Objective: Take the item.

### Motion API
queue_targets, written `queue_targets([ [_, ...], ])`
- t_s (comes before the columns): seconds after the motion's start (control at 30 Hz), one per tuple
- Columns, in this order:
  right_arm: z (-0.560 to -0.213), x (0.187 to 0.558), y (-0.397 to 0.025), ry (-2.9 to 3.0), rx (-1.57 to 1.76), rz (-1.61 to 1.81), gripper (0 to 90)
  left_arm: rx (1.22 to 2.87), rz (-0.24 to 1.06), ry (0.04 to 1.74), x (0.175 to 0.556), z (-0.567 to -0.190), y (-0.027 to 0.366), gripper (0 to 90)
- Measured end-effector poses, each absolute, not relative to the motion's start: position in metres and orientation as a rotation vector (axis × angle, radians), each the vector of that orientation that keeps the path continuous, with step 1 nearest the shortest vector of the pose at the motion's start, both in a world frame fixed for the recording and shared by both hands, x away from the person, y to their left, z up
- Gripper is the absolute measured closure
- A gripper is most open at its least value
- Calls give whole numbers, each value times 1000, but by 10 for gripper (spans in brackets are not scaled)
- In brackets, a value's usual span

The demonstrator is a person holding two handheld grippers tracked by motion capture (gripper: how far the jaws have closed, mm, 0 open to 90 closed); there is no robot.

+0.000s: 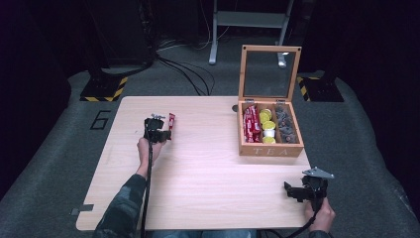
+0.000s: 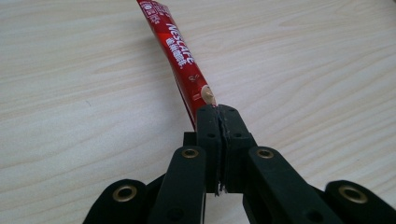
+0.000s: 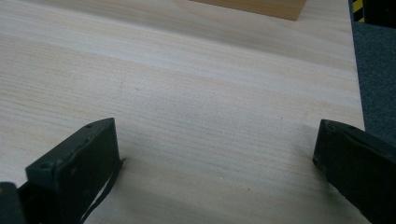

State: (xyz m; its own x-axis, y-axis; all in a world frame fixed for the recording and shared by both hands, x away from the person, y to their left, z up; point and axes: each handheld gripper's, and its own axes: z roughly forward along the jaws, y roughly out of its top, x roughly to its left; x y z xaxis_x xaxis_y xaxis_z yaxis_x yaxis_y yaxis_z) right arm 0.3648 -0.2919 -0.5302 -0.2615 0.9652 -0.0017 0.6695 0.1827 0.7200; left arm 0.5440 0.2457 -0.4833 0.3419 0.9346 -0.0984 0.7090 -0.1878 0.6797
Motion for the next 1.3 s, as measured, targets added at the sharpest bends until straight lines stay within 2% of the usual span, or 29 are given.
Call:
queue_targets([
  [0.47,-530,365,-292,2003,1531,850,0,2001,434,1466,551,-495,243,875],
  [0.63,-530,365,-292,2003,1531,850,0,1996,431,1465,551,-495,246,834],
  [0.87,-530,365,-292,2003,1531,850,0,1976,402,1450,547,-489,250,592],
  [0.93,-530,365,-292,2002,1532,850,0,1974,397,1441,543,-486,250,463],
  [1.03,-530,365,-292,2003,1531,850,0,1987,417,1409,537,-479,253,339],
  [1.3,-530,365,-292,2002,1532,849,0,1994,461,1345,513,-465,259,162],
])
